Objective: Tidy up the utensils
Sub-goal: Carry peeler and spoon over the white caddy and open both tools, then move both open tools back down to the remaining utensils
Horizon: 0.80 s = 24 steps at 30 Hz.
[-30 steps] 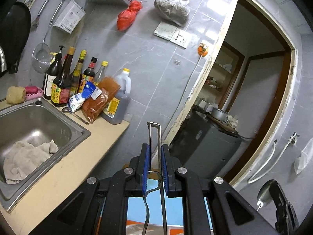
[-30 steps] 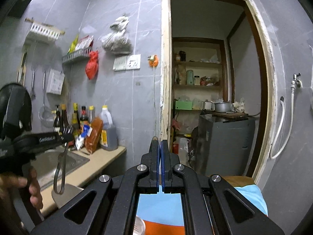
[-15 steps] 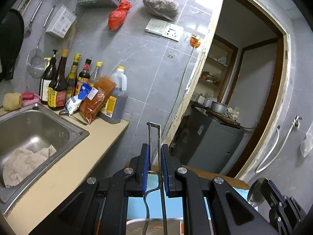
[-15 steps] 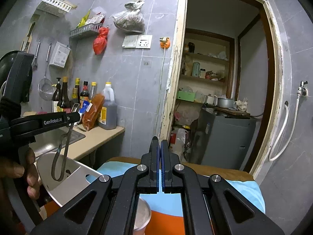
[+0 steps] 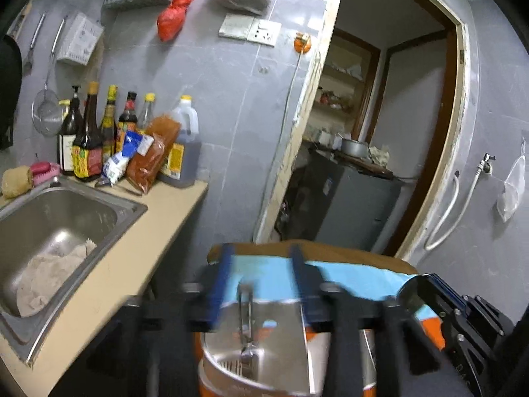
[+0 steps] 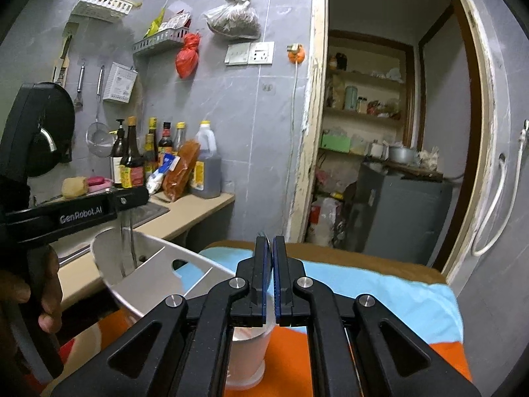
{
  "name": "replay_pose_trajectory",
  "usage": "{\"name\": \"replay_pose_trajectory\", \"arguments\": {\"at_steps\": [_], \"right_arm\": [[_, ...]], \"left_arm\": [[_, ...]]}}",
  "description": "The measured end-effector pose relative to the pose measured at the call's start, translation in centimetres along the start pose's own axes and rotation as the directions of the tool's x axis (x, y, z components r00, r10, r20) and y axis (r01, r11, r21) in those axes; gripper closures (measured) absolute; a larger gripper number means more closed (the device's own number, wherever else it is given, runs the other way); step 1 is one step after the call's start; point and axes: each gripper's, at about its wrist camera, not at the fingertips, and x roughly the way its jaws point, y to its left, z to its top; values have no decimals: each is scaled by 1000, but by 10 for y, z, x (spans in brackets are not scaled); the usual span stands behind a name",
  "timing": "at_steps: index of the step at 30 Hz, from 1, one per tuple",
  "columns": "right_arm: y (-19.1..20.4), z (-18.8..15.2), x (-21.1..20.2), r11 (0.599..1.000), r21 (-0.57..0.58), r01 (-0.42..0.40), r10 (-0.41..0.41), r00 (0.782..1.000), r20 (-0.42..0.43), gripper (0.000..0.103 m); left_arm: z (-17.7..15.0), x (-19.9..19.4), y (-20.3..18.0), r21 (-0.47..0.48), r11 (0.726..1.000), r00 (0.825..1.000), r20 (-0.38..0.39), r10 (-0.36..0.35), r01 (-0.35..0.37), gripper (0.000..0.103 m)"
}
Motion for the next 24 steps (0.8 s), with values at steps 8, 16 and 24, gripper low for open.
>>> {"name": "replay_pose_trajectory", "arguments": {"at_steps": [8,16,24], "right_arm": [[-26,-4,-17,991,131,-28,30,999,-13,61],[-76,-6,-50,967,248,52,-59,998,20,20],[-128,-19,-91,959,239,152,-161,987,18,2]], "left_arm": [[-2,-16,-9,-34,999,1000,-8,1,-1,26],[-9,-45,-57,51,998,998,53,29,-32,1],[-29,-69,-111,126,992,996,88,9,-20,0]]}}
